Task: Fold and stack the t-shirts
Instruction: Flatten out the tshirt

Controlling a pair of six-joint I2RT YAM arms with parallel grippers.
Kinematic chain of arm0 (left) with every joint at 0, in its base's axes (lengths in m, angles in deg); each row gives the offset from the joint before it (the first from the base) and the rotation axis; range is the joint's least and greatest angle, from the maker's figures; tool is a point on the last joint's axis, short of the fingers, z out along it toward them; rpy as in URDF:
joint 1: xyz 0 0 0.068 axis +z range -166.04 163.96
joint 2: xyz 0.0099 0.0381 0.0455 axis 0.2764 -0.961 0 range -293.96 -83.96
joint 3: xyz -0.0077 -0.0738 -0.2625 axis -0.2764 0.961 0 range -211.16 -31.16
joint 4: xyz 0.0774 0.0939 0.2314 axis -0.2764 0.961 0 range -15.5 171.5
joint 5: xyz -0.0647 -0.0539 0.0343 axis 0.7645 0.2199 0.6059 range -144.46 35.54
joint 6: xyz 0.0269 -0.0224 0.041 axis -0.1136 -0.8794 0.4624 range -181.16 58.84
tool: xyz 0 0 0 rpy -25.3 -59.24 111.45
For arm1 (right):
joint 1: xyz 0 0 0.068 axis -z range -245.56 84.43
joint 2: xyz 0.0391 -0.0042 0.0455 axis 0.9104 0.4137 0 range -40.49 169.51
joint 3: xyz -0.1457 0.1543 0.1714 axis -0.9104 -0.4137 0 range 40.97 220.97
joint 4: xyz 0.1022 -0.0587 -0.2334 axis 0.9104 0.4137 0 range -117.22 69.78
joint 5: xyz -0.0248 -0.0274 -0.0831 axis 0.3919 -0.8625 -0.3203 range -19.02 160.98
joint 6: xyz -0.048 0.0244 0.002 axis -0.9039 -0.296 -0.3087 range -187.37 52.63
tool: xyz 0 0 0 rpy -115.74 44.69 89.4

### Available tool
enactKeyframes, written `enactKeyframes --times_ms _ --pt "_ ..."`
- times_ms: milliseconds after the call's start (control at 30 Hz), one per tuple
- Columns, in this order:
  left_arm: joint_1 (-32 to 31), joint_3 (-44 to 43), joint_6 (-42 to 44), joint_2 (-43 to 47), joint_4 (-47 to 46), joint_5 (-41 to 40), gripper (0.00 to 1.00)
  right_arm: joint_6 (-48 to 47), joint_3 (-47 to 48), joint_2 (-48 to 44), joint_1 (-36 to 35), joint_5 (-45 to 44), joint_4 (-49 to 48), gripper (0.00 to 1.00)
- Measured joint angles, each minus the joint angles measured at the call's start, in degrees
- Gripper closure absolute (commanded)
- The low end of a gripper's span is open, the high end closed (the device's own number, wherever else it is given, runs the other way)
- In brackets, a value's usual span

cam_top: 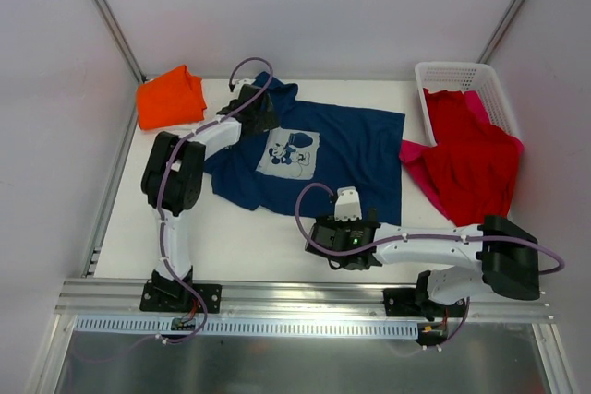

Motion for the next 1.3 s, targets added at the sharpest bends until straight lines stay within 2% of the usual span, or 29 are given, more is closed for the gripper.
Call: enactKeyframes --times_ms 133,400,533,633,733,933,1133,1300 --pt "-0.15 6.25 1.27 8.07 1.77 0.33 0.01 0.00 0.09 1.90 -0.31 0.59 -0.44 0.00" --pt "-5.55 35.34 -2.29 48.78 3.58 -2.95 0.01 -0.02 3.91 2.82 -2.45 0.96 -0.17 0.01" --pt "-8.35 51.30 -7.85 60.85 4.37 -3.41 0.01 0.20 7.56 5.46 -4.70 0.92 0.81 0.01" --pt "-8.74 60.96 -11.65 63.63 6.62 -4.35 0.01 0.70 9.29 7.15 -6.43 0.92 1.44 0.01" --pt "-9.11 65.68 -14.73 66.31 7.41 -6.32 0.02 1.38 9.97 8.33 -7.67 0.94 1.79 0.01" --pt "-9.49 65.94 -19.12 66.27 7.15 -9.60 0.02 2.23 10.64 8.83 -9.03 1.01 2.89 0.01" --pt "-9.49 64.50 -20.63 61.37 5.01 -13.25 0.02 3.30 11.76 8.85 -9.62 0.87 4.74 0.01" --pt "-9.49 63.56 -21.49 56.13 -0.74 -15.56 0.01 3.72 11.80 8.85 -9.64 0.35 6.27 0.01"
